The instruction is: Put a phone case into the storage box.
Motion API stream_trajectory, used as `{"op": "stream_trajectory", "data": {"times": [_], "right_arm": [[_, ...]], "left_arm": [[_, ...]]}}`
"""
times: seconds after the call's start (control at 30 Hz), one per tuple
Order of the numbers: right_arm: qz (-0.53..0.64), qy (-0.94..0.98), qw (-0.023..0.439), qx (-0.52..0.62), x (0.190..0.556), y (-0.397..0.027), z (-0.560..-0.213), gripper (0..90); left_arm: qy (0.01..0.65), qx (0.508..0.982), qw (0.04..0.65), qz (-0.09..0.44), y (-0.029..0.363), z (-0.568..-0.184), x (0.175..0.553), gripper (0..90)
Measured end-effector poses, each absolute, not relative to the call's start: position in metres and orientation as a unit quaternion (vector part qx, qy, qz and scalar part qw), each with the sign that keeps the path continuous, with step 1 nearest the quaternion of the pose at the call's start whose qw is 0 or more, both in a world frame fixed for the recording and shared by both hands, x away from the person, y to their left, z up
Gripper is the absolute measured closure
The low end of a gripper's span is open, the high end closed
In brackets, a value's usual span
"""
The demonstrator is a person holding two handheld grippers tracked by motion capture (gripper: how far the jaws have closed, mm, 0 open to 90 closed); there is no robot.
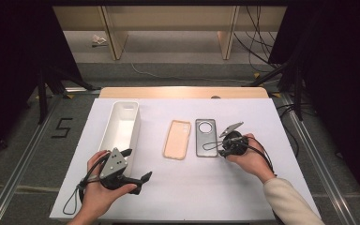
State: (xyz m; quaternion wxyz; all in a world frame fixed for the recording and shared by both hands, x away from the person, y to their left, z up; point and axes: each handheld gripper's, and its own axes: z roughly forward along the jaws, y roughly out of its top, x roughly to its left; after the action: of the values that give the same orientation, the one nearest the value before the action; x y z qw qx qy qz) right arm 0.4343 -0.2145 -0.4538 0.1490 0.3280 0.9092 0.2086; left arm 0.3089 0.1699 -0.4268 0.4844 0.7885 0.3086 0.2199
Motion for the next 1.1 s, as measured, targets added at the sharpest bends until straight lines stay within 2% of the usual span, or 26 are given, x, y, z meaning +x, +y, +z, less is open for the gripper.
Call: {"op": "stream_trajectory", "data": {"times": [0.03,0.13,0.17,0.2,0.37,0.47,0.5,0.83,1.1], "right_arm": [[0.209,0.909,0.149,0.328,0.434,-0.214,-0.454,62.2],[0.213,0.910,0.164,0.316,0.435,-0.216,-0.450,49.9],[0.212,0.913,0.172,0.303,0.436,-0.217,-0.446,42.5],[0.212,0.913,0.172,0.303,0.436,-0.217,-0.446,42.5],[0.211,0.924,0.170,0.270,0.436,-0.215,-0.436,27.8],[0.206,0.930,0.165,0.257,0.435,-0.212,-0.435,25.1],[0.199,0.936,0.164,0.242,0.434,-0.209,-0.435,20.0],[0.155,0.957,0.169,0.178,0.434,-0.188,-0.433,21.0],[0.154,0.960,0.161,0.170,0.435,-0.179,-0.433,21.6]], "left_arm": [[0.309,0.789,0.484,0.220,0.170,-0.427,0.309,0.9],[0.308,0.788,0.486,0.220,0.170,-0.427,0.309,0.9],[0.308,0.788,0.486,0.220,0.170,-0.427,0.309,1.0],[0.308,0.788,0.486,0.219,0.170,-0.427,0.309,1.0],[0.309,0.789,0.485,0.216,0.170,-0.427,0.309,1.2],[0.309,0.789,0.485,0.216,0.169,-0.428,0.309,1.2],[0.309,0.789,0.485,0.216,0.169,-0.428,0.309,1.2],[0.309,0.789,0.484,0.218,0.170,-0.428,0.310,1.2],[0.307,0.789,0.482,0.224,0.172,-0.429,0.315,1.3]]}}
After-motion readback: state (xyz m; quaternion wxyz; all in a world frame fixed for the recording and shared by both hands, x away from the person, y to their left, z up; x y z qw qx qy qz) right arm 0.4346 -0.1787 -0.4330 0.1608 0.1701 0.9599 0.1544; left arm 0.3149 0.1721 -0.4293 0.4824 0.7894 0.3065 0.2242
